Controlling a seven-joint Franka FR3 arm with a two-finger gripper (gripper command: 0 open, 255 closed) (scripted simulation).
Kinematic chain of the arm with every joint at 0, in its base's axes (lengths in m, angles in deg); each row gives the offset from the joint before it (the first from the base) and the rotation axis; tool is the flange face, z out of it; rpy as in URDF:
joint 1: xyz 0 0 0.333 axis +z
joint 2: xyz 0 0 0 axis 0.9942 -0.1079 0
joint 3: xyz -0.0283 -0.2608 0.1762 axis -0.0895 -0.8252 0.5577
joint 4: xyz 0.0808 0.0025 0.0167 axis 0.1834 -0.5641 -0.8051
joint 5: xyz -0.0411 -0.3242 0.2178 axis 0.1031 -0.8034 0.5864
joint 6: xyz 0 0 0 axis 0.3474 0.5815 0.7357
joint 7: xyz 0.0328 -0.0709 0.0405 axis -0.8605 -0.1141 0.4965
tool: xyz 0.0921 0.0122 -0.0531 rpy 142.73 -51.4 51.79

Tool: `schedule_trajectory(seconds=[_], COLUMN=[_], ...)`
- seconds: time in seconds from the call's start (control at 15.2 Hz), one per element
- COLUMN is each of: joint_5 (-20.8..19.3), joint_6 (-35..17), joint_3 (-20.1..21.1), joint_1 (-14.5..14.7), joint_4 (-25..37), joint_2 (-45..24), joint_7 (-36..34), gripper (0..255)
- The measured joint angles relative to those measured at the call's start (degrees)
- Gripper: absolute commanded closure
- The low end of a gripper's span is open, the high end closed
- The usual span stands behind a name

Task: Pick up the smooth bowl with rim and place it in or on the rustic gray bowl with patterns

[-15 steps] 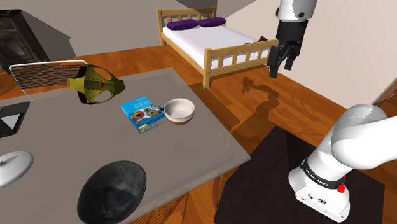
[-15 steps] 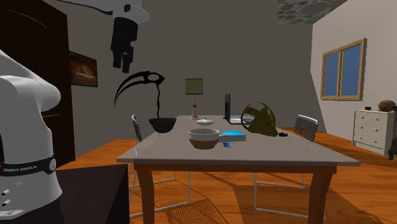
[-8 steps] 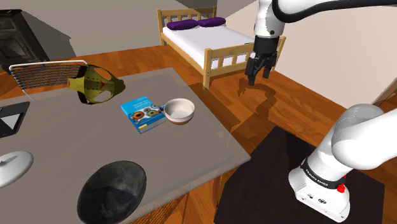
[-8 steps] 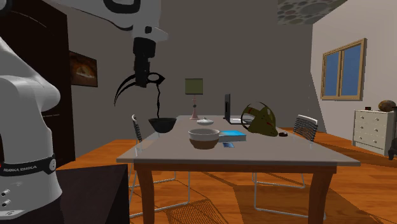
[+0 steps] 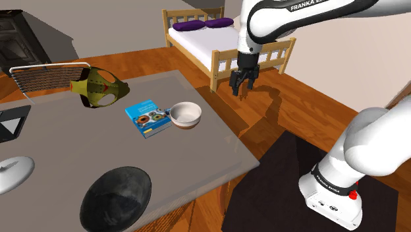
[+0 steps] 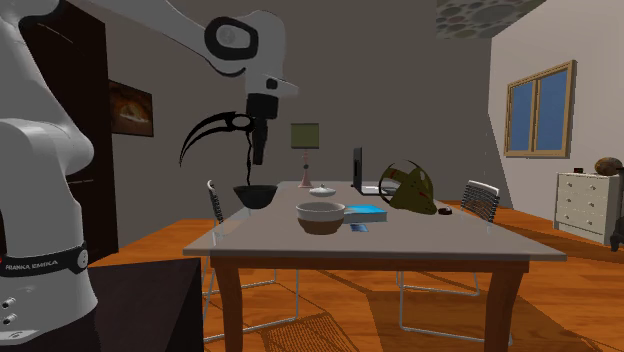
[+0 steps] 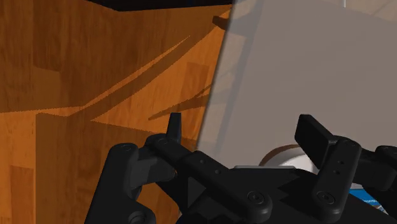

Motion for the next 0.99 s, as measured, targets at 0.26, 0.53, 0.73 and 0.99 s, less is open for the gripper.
schedule_trajectory(seconds=[0.26, 0.53, 0.73, 0.99], joint_5=[1.3, 2.8, 3.8, 4.9], joint_6=[-5.7, -10.2, -13.0, -15.2], joint_3=[0.2, 0.6, 0.9, 1.5], joint_1=[0.6, 1.2, 1.5, 2.0], joint_4=[3.9, 7.6, 12.0, 19.4], joint_2=[-8.9, -16.4, -23.0, -31.8], joint_7=[0.8, 1.6, 2.3, 2.8], gripper=[0, 0, 0, 0])
